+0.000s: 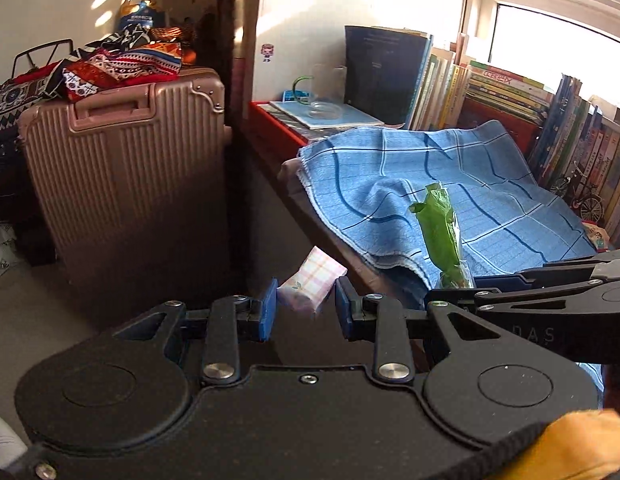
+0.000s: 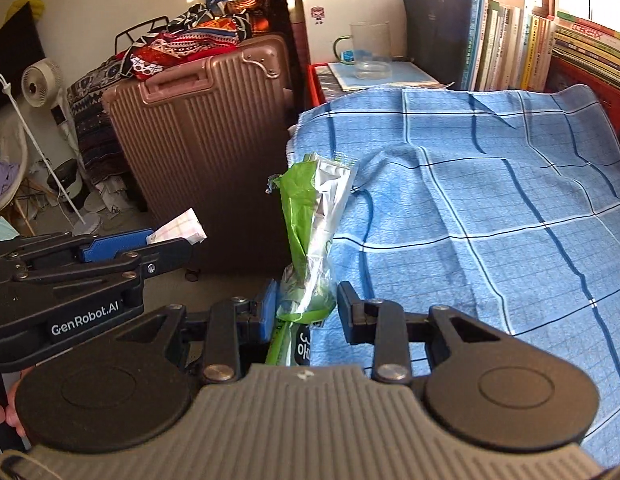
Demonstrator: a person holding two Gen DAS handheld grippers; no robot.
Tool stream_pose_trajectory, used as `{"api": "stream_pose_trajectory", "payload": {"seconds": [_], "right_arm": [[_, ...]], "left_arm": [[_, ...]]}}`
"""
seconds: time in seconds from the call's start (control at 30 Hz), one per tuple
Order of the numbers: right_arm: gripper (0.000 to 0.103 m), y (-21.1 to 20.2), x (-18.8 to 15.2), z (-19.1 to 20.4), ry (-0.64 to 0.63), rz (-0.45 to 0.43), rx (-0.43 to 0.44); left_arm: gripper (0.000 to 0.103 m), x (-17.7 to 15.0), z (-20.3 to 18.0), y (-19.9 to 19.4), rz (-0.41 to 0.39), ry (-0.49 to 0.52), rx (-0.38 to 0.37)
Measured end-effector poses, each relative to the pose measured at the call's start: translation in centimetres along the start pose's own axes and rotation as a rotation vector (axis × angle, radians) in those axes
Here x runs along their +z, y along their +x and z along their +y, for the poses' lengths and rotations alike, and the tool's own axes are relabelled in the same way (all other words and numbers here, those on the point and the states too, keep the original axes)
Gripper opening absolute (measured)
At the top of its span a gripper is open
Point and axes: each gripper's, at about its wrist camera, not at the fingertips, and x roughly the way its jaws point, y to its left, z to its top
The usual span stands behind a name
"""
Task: Collect trash
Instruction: 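Carry the pink block and green bag toward the black bin with both tools, then open the right tool to drop the green bag while the left tool releases the pink block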
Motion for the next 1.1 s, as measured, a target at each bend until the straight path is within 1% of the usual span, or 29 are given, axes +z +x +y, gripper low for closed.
{"api": "stream_pose_trajectory", "payload": {"seconds": [0.3,0.57,0.6,0.63,0.67,0.73,0.9,1.1], "right_arm": [[0.038,0.5,-1.1,3.9,-0.045,0.025,0.053],[0.039,1.1,-1.9,5.2,-0.056,0.05,0.076],[0.044,1.2,-1.9,5.2,-0.059,0.053,0.078],[0.056,1.2,-2.0,5.3,-0.064,0.052,0.071],[0.074,1.3,-2.0,5.4,-0.069,0.049,0.063],[0.088,1.2,-2.1,5.5,-0.073,0.03,0.034],[0.089,0.9,-1.8,5.5,-0.089,0.015,0.023],[0.092,0.7,-1.7,4.9,-0.073,0.006,0.005]], "left_arm": [[0.029,-2.2,2.8,-2.6,0.008,-0.046,0.065],[0.029,-3.3,4.3,-3.7,0.018,-0.089,0.093],[0.029,-3.4,4.4,-3.8,0.015,-0.097,0.094],[0.029,-3.5,4.4,-3.8,0.013,-0.101,0.097],[0.029,-3.5,4.4,-3.8,0.012,-0.101,0.101],[0.029,-3.4,4.2,-3.8,0.011,-0.095,0.099],[0.029,-3.2,3.7,-3.6,0.011,-0.089,0.091],[0.029,-3.0,3.5,-3.5,0.014,-0.077,0.08]]}}
